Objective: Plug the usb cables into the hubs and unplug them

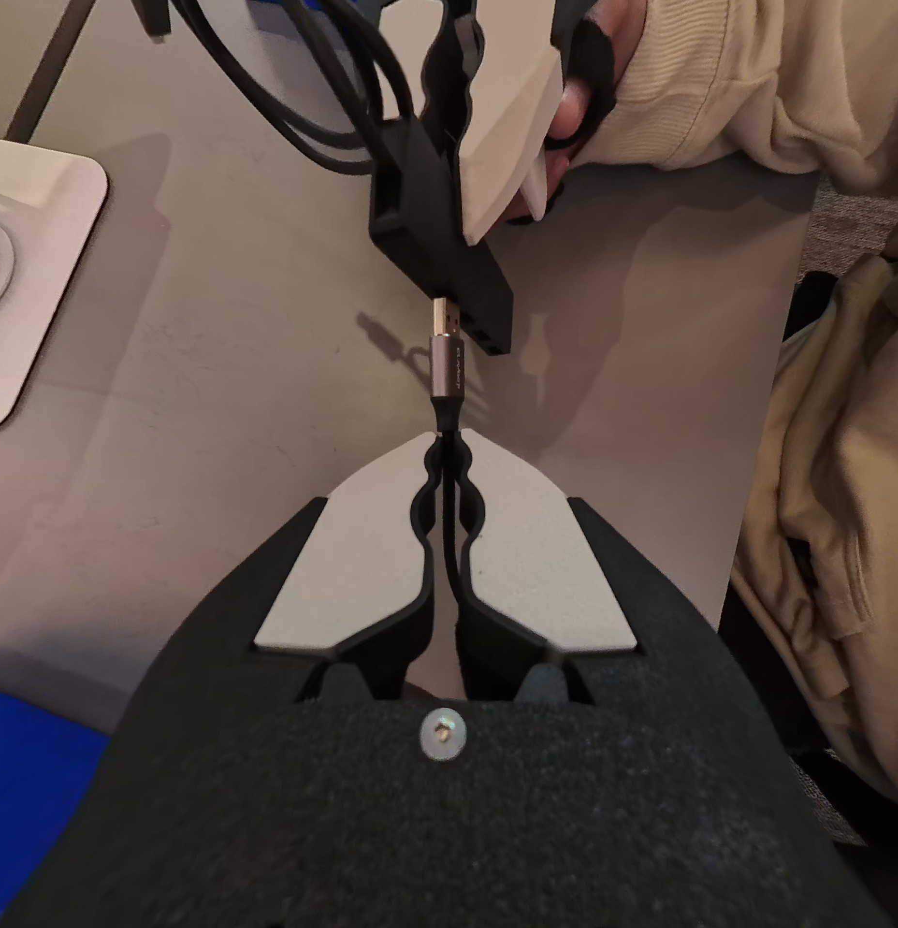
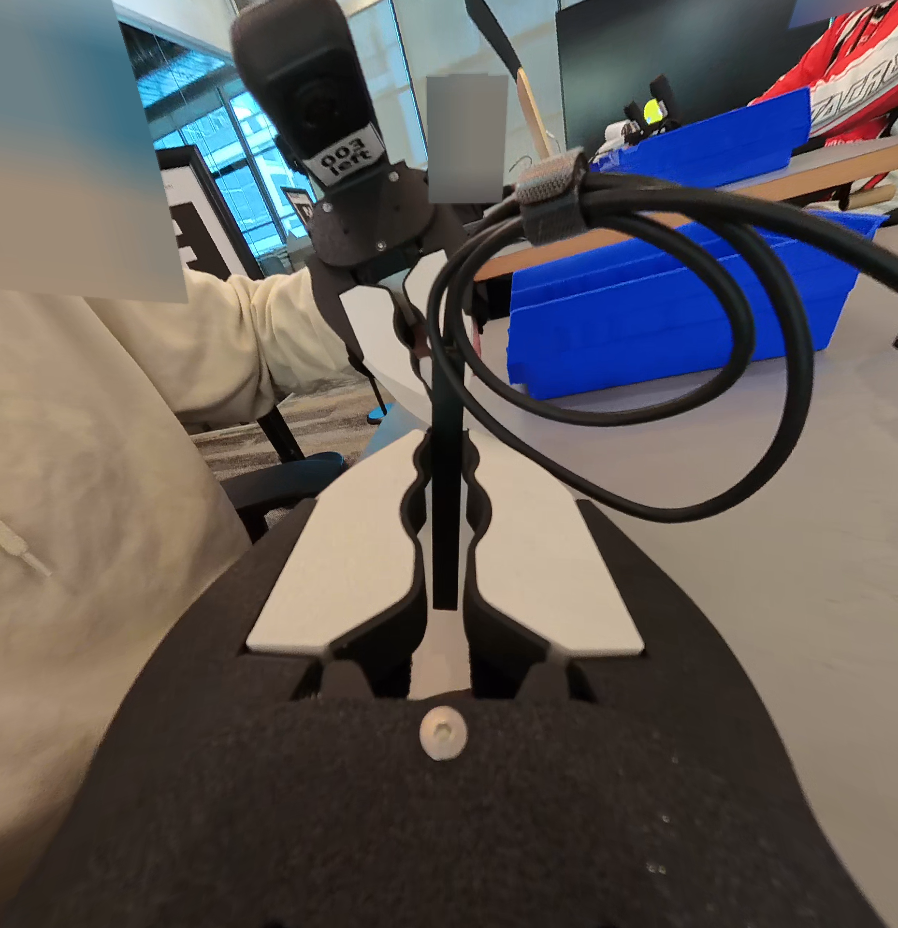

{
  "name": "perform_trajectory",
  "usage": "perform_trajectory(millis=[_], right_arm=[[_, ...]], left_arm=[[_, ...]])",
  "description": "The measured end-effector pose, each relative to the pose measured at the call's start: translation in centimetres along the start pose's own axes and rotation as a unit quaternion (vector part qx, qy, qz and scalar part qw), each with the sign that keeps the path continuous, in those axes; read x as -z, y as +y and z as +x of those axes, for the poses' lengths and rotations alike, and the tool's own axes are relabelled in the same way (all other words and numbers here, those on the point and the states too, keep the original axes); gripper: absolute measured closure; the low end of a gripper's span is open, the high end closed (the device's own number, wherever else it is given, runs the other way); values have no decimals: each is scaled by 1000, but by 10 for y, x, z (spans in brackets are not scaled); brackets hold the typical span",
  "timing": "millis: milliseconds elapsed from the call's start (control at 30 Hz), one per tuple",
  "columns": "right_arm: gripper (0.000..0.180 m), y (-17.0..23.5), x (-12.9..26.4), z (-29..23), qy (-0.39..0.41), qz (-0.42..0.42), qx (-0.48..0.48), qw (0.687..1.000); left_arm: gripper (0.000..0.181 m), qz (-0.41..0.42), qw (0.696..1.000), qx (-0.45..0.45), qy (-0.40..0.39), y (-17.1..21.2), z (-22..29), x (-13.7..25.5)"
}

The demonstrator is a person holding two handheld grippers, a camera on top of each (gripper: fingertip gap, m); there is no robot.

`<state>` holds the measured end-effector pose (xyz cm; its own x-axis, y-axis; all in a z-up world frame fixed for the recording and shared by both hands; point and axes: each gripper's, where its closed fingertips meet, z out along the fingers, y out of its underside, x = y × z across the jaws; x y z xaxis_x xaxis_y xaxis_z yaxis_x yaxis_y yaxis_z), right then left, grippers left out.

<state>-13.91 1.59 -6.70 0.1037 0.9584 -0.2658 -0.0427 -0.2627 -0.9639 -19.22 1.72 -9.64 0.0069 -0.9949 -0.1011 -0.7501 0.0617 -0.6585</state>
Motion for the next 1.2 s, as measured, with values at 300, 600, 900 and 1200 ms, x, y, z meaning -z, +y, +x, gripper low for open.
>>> perform_trajectory(millis=[300,600,900,1200], right_arm=[[169,4,-3,-2,-5,-10,-3,1000],[169,6,-4,-4,-7,-24,0,1000],[169,5,-2,4,17,-22,-13,1000],[169,1,-1,8,10,0,-52,999]], left_arm=[[177,-1,1000,8,10,0,1,1],[178,-11,1000,7,13,0,2,-4],[178,8,999,38,33,1,1,-15],[167,100,989,96,60,-2,-4,-17]])
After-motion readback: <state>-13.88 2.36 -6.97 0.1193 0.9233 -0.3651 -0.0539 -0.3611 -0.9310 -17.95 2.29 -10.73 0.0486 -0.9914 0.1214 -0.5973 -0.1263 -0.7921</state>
